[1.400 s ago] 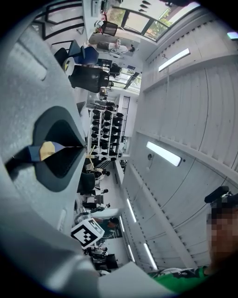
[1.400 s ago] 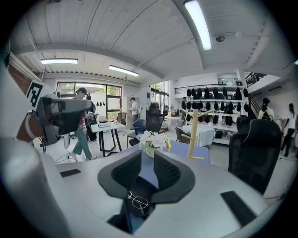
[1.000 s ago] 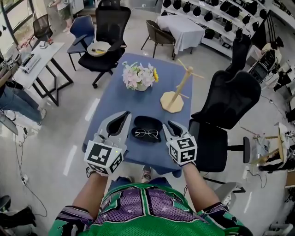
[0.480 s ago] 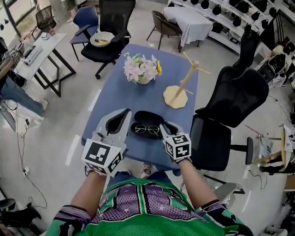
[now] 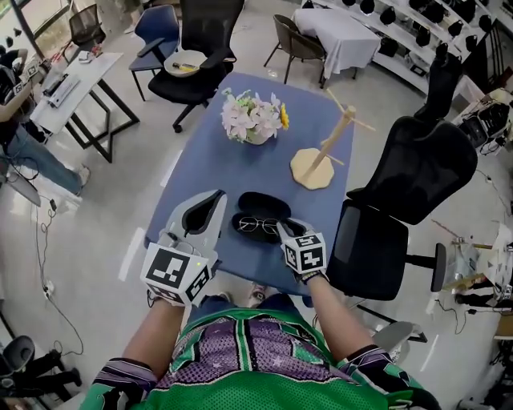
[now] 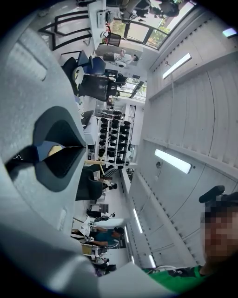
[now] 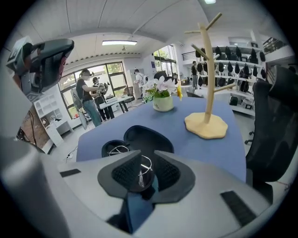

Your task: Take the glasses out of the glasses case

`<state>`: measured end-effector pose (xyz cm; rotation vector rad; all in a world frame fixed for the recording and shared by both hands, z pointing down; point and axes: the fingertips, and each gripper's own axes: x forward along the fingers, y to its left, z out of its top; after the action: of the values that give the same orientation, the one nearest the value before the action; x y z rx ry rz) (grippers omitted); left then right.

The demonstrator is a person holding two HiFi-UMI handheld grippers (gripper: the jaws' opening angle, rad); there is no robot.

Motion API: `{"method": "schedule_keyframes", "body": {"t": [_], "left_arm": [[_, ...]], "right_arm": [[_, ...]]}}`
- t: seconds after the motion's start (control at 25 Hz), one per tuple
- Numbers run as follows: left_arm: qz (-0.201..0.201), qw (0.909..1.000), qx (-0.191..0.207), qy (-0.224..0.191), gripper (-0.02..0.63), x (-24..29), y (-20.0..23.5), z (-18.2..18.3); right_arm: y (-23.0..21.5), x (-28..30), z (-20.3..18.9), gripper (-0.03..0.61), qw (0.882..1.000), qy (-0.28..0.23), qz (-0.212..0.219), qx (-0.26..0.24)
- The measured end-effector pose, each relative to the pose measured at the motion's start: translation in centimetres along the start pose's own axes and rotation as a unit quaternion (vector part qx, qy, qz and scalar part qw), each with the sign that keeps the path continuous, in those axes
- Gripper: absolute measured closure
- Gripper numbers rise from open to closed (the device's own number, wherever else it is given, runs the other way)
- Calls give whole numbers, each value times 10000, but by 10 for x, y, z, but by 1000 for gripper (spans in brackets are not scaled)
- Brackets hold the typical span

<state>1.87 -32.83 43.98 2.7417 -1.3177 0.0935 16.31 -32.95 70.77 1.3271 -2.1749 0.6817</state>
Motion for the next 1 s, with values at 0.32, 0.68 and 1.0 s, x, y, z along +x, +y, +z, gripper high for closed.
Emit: {"method": "schedule_keyframes", "body": {"t": [0.32, 0.68, 1.0], "left_arm": [[147, 9997, -162, 67, 597, -2, 12, -8], [359, 9990, -209, 134, 597, -11, 29, -12], [367, 9990, -223, 106, 597, -14, 29, -11]], "right_arm": [[0, 18, -21, 503, 9994, 319, 124, 24], [-1, 31, -27, 503, 9985, 513, 152, -62], [-4, 31, -27, 529, 9983, 520, 19, -257]]}}
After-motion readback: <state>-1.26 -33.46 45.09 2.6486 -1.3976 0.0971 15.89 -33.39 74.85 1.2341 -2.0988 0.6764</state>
